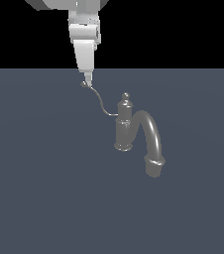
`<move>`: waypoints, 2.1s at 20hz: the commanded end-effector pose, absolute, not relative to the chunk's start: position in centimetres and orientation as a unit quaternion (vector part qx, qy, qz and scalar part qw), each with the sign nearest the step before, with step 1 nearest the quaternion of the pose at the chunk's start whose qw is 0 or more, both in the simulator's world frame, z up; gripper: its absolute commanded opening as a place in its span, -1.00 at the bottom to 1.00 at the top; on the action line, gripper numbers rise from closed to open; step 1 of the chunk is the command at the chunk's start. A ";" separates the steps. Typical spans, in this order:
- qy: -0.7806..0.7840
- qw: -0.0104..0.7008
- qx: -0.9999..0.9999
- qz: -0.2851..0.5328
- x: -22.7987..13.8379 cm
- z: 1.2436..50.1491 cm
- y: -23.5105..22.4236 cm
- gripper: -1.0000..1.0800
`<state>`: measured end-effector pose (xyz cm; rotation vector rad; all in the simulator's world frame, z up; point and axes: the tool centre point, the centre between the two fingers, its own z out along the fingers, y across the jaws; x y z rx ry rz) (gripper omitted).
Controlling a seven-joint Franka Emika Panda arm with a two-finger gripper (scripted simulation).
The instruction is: Turn on the faucet by rotating a designated handle.
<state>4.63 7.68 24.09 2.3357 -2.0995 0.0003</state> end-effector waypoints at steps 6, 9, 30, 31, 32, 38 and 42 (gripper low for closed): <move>-0.668 0.000 0.744 0.000 4.6 24.2 7.7 -1.00; -0.668 0.000 0.744 0.000 4.6 24.2 7.7 -1.00; -0.668 0.000 0.744 0.000 -0.8 24.2 7.0 -1.00; -0.668 0.000 0.744 0.000 -1.1 24.2 6.9 -1.00; -0.668 0.000 0.744 0.000 -1.4 24.2 6.9 -1.00; -0.668 0.000 0.744 0.000 -3.2 24.2 6.7 -1.00; -0.668 0.000 0.744 0.000 -4.4 24.2 6.5 -1.00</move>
